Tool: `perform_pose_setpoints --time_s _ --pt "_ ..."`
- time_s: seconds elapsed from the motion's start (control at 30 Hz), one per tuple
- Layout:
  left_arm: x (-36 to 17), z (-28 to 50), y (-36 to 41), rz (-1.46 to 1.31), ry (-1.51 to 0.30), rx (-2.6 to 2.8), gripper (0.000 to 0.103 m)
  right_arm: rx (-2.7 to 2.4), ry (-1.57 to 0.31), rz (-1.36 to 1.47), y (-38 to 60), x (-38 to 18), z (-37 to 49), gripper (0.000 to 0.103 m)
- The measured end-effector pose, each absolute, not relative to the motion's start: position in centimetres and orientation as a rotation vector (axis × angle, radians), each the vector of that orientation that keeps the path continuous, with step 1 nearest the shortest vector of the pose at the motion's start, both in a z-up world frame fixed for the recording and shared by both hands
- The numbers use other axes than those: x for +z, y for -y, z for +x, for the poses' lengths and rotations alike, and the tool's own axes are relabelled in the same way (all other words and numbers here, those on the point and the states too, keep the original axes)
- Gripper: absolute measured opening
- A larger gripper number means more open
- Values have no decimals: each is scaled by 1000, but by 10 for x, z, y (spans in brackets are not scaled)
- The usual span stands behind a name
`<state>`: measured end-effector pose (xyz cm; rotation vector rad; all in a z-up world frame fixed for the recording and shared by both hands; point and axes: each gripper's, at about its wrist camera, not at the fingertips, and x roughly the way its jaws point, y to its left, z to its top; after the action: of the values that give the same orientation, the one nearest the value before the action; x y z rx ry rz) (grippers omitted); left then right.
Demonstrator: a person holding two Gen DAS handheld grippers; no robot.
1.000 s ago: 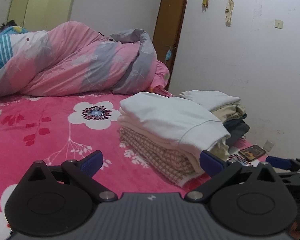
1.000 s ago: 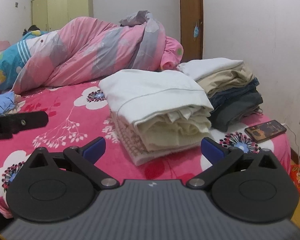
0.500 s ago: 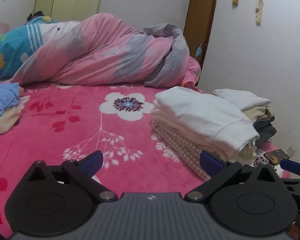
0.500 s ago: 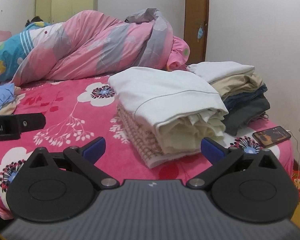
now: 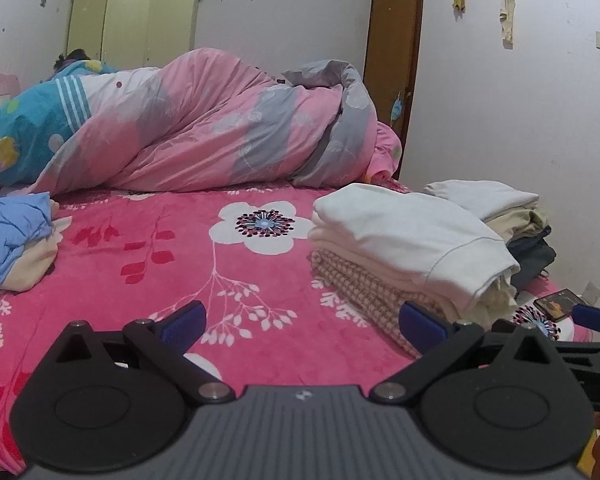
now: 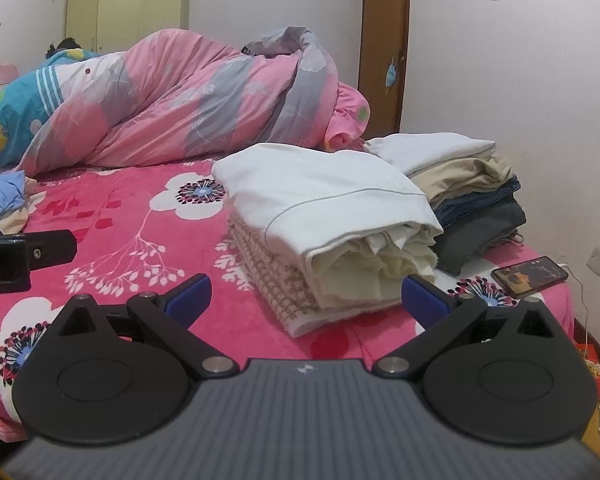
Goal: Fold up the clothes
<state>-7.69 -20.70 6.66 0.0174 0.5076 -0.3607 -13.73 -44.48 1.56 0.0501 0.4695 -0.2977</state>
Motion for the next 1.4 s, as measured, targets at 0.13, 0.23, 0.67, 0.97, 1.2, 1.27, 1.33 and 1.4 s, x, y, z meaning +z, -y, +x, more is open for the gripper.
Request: perform_pose_setpoints --time_s 0.13,0.23,0.67,0.97,1.2,1.27,1.33,1.4 --pt "67 -79 207 17 -506 -365 103 -297 -469 42 443 16 -139 102" --pt "67 -79 207 19 -504 -363 103 -298 -468 40 442 16 -139 102" --pt "65 -78 206 18 -516 -367 103 -300 -475 36 440 15 -139 102" --pt "63 -78 205 22 -516 -371 103 -302 -484 34 439 12 -140 102" --pt "63 -77 204 22 -521 -374 103 -301 -485 34 440 12 -139 102" --pt "62 -77 204 23 -523 -374 103 -301 -486 34 440 12 -139 102" --pt "62 -77 204 22 -525 -372 103 -302 -487 36 439 12 -139 102" --pt "62 -77 204 22 -525 -371 103 -302 -489 36 440 11 -139 102"
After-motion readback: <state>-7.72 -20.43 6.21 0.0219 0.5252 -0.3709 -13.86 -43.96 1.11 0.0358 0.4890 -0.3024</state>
